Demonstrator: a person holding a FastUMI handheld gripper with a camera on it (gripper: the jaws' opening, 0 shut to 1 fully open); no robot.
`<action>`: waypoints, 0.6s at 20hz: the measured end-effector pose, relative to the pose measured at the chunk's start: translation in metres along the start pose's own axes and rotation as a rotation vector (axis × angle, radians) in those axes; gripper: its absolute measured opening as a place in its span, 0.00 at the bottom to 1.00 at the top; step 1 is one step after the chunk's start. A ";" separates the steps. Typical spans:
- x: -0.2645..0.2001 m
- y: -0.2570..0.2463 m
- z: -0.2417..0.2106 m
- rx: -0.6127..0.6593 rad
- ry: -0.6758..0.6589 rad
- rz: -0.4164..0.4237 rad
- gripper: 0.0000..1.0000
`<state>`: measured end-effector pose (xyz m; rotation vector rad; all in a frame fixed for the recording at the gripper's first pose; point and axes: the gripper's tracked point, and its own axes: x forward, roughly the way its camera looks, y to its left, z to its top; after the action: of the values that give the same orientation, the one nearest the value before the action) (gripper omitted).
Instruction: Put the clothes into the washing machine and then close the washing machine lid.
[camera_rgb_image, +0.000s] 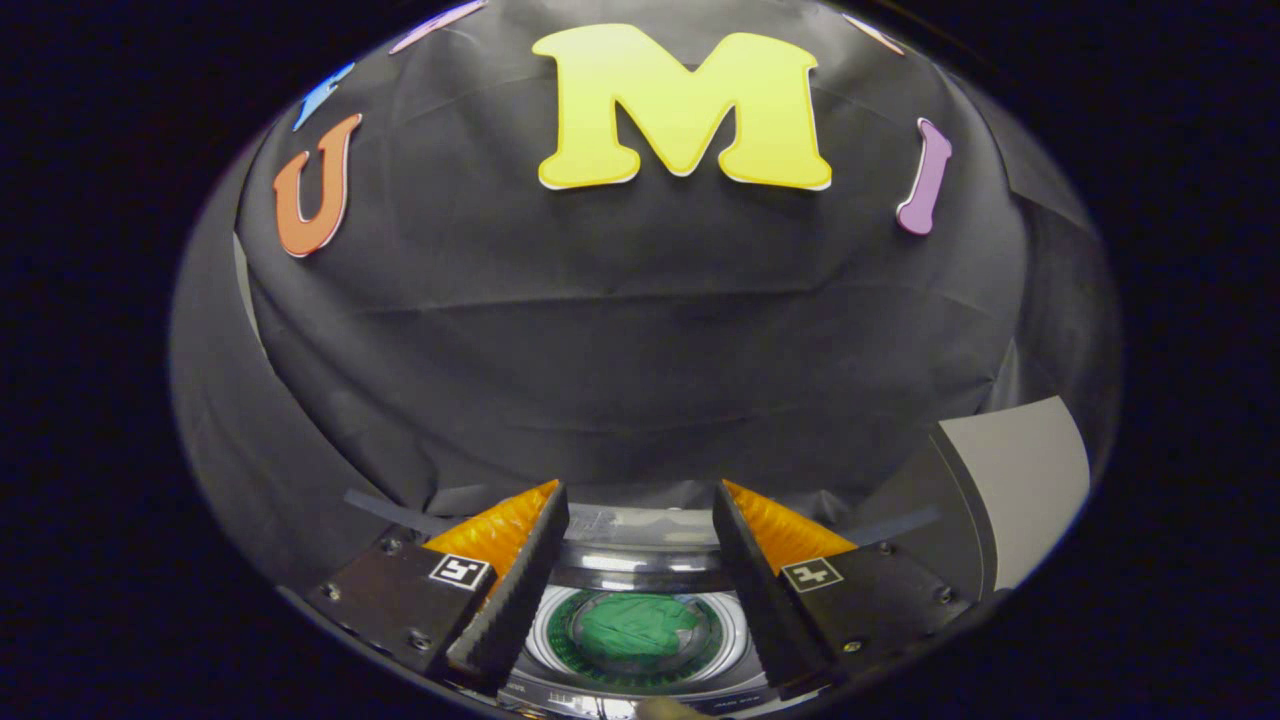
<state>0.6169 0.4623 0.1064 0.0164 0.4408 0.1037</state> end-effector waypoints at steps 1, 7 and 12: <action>-0.001 0.000 -0.003 0.001 0.001 0.002 0.91; -0.015 0.002 -0.023 -0.010 0.014 0.021 0.91; -0.028 0.004 -0.041 -0.046 0.021 0.021 0.91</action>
<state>0.5741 0.4628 0.0809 -0.0252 0.4596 0.1345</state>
